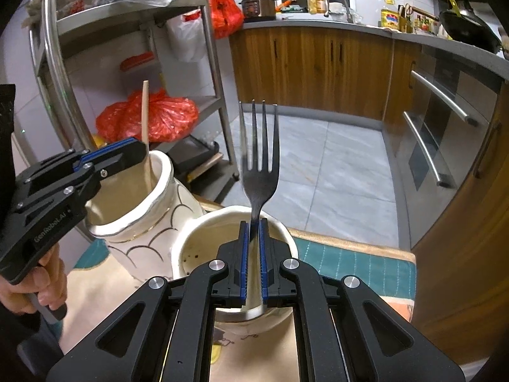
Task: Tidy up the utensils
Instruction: 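Drop the chopstick into the tall holder with left tool while right drops fork into cup, then move both open tools back down to the utensils on the cloth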
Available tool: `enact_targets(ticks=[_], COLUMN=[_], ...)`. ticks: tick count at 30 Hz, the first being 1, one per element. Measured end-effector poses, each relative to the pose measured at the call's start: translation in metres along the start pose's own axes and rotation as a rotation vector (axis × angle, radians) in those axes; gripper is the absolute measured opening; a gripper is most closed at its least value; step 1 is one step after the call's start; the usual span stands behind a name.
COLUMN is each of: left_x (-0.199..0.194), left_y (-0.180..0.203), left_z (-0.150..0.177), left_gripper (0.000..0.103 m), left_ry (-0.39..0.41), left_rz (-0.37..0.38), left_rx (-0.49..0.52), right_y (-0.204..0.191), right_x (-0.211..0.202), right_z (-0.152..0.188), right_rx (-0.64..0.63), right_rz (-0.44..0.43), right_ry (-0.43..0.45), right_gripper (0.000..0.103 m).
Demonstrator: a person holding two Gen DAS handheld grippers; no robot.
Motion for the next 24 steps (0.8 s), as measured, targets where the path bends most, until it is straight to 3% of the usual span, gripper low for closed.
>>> enact_targets(ticks=[5, 10, 14, 18, 24], left_x=[-0.005, -0.015, -0.029, -0.046, -0.065], left_y=[-0.001, -0.005, -0.011, -0.013, -0.012], left_z=[-0.004, -0.005, -0.005, 0.001, 0.024], left_gripper=[0.008, 0.009, 0.029, 0.035, 0.035], left_ry=[0.013, 0.024, 0.042, 0.050, 0.017], left_rz=[0.000, 0.001, -0.004, 0.006, 0.040], left_rx=[-0.003, -0.015, -0.032, -0.037, -0.044], right_y=[0.001, -0.002, -0.007, -0.010, -0.014], right_x=[-0.007, -0.024, -0.043, -0.062, -0.080], right_z=[0.000, -0.001, -0.001, 0.006, 0.024], right_rx=[-0.002, -0.011, -0.020, -0.022, -0.025], right_rz=[-0.004, -0.011, -0.022, -0.038, -0.047], right_ry=[0.010, 0.033, 0.062, 0.077, 0.083], right_gripper=[0.009, 0.021, 0.034, 0.035, 0.042])
Point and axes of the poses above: each gripper's, at about its wrist camera, not at the fingertips, and x roughly the way its jaws point, y to its right, z to its underside, the point moved 10 cm from there along x, roughly the way its jaws point, and after that the axes turned 7 degrees about x, right-handed, at the moved point
